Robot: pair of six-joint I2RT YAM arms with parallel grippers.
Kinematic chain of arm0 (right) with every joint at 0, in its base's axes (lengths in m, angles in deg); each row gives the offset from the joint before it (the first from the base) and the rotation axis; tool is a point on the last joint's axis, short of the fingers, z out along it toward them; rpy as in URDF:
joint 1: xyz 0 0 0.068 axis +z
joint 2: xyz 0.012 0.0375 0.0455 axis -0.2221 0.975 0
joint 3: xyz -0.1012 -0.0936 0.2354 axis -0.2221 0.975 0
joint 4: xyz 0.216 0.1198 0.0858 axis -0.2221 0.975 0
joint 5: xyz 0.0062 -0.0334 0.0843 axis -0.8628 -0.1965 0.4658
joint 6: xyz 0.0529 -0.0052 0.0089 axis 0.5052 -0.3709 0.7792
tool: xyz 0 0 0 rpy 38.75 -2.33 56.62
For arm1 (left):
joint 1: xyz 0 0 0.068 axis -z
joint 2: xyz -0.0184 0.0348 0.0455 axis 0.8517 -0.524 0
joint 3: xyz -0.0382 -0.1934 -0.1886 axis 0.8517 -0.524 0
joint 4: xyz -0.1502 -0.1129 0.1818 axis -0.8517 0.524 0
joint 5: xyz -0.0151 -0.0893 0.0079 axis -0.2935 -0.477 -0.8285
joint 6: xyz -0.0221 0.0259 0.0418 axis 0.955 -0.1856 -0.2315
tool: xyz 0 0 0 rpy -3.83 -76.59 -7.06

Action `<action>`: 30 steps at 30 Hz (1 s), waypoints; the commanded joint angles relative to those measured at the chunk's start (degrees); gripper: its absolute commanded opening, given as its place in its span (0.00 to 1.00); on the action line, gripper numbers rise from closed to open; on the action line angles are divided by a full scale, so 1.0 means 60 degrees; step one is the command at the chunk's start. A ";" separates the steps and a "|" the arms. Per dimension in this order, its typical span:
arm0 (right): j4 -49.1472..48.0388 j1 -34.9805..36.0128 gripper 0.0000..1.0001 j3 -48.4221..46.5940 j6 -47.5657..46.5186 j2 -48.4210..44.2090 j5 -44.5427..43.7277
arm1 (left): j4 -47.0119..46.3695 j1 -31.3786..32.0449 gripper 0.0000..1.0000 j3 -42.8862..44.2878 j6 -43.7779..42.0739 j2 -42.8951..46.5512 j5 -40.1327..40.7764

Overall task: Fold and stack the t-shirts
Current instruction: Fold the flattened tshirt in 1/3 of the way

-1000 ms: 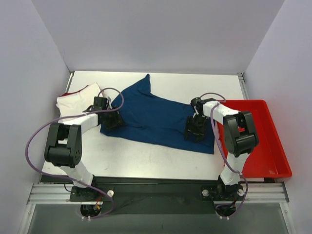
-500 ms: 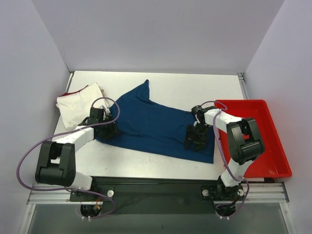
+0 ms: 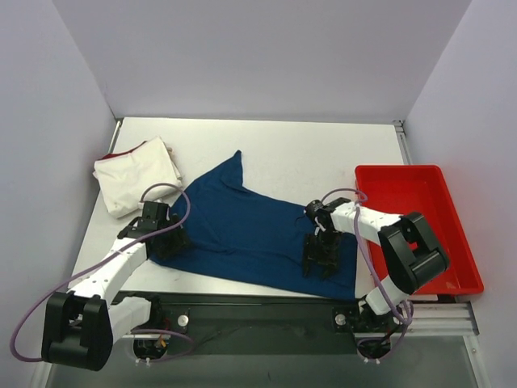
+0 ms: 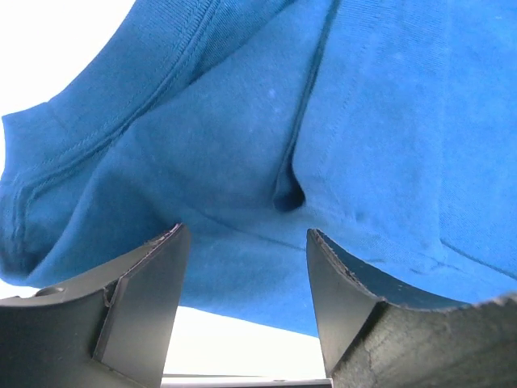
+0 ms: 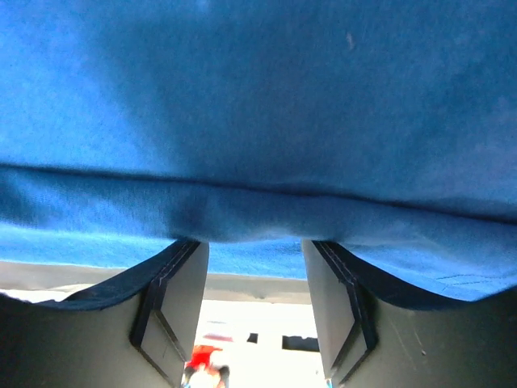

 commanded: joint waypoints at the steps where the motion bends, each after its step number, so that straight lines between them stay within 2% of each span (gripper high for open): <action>1: 0.0312 0.0178 0.51 0.0241 0.0208 -0.0563 -0.0901 | 0.0614 0.0175 0.70 0.0328 0.0196 0.0685 0.0459; 6: 0.1468 0.0149 0.52 -0.0373 0.0369 -0.1749 -0.1645 | 0.0717 0.0468 0.70 0.0622 0.0503 0.1272 0.0211; 11: 0.2406 -0.0172 0.54 -0.0053 0.0574 -0.2395 -0.2468 | 0.0483 0.0921 0.70 0.0636 0.0592 0.0835 0.0210; 15: 0.2539 -0.0742 0.54 0.0752 0.0721 -0.3243 -0.2512 | 0.0351 0.1463 0.70 0.0768 0.0577 0.0321 0.0488; 19: 0.2613 -0.1213 0.54 0.1338 0.0838 -0.3933 -0.2410 | 0.0132 0.1508 0.68 0.0929 0.0416 -0.0104 0.0708; 30: 0.3272 -0.1594 0.54 0.1500 0.1409 -0.4608 -0.3315 | -0.0352 0.1538 0.62 0.1369 0.0225 -0.0837 0.0958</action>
